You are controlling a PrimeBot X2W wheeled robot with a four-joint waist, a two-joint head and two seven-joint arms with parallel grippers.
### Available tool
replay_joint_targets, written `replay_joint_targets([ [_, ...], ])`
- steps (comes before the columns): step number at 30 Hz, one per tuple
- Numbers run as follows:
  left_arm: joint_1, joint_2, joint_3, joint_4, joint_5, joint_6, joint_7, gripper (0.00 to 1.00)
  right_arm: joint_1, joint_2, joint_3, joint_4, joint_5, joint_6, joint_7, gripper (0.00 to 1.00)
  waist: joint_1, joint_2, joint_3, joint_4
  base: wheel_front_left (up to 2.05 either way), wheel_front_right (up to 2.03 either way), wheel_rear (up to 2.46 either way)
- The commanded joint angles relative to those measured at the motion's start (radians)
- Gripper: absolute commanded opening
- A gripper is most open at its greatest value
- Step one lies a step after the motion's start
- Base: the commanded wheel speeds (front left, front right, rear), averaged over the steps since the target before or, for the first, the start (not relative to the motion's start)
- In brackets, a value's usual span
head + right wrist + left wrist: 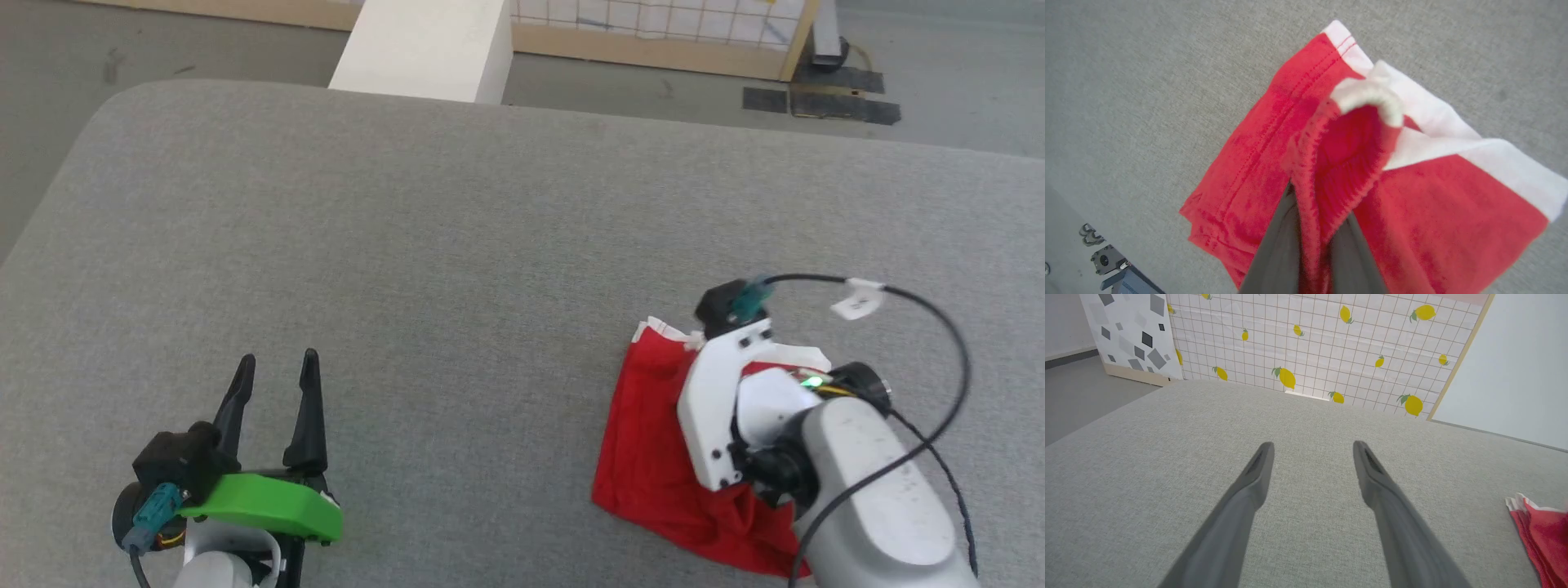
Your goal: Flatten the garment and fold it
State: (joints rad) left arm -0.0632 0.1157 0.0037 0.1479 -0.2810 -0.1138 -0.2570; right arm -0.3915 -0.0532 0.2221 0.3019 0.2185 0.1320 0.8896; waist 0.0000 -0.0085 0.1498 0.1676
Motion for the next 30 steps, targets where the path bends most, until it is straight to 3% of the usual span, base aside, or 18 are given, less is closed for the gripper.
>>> replay_joint_targets([
  [1, -0.009, -0.008, -0.001, 0.003, 0.003, -0.005, -0.005, 1.00, -0.019, 0.003, 0.019, 0.027, -0.013, -0.001, -0.010, 0.00, 0.0000, 0.0085, 0.007, 0.012, 0.00, 0.00, 0.00],
  [2, -0.009, -0.009, -0.001, 0.004, 0.003, -0.006, -0.005, 1.00, -0.027, 0.003, 0.033, 0.050, -0.019, -0.001, -0.017, 0.00, 0.0000, 0.0085, 0.008, 0.015, 0.00, 0.00, 0.00],
  [3, -0.009, -0.011, -0.001, 0.005, 0.004, -0.007, -0.005, 1.00, -0.035, 0.003, 0.049, 0.070, -0.025, -0.001, -0.021, 0.13, 0.0000, 0.0085, 0.009, 0.018, 0.00, 0.00, 0.00],
  [4, -0.008, -0.012, 0.000, 0.006, 0.004, -0.007, -0.005, 1.00, -0.041, 0.003, 0.061, 0.083, -0.028, -0.001, -0.024, 0.44, 0.0000, 0.0085, 0.009, 0.019, 0.00, 0.00, 0.00],
  [5, -0.007, -0.013, 0.000, 0.007, 0.004, -0.008, -0.005, 1.00, -0.048, 0.003, 0.075, 0.094, -0.028, -0.001, -0.029, 1.00, 0.0000, 0.0085, 0.008, 0.021, 0.00, 0.00, 0.00],
  [10, -0.001, -0.017, 0.008, 0.010, 0.006, -0.010, -0.005, 1.00, -0.083, 0.003, 0.140, 0.088, -0.039, -0.001, -0.032, 1.00, 0.0000, 0.0085, 0.001, 0.014, 0.00, 0.00, 0.00],
  [17, 0.007, -0.023, 0.016, 0.008, 0.015, -0.012, -0.005, 1.00, -0.087, 0.003, 0.170, -0.033, -0.054, -0.001, -0.039, 1.00, 0.0000, 0.0085, -0.021, -0.020, 0.00, 0.00, 0.00],
  [25, 0.015, -0.023, 0.021, -0.007, 0.026, -0.013, -0.005, 1.00, 0.055, -0.005, -0.045, -0.239, -0.139, -0.001, -0.046, 1.00, 0.0000, 0.0085, -0.026, -0.059, 0.00, 0.00, 0.00],
  [30, 0.009, -0.024, 0.015, -0.009, 0.024, -0.014, -0.005, 1.00, 0.189, -0.005, -0.133, -0.299, -0.199, -0.001, -0.004, 1.00, 0.0000, 0.0085, -0.013, -0.069, 0.00, 0.00, 0.00],
])
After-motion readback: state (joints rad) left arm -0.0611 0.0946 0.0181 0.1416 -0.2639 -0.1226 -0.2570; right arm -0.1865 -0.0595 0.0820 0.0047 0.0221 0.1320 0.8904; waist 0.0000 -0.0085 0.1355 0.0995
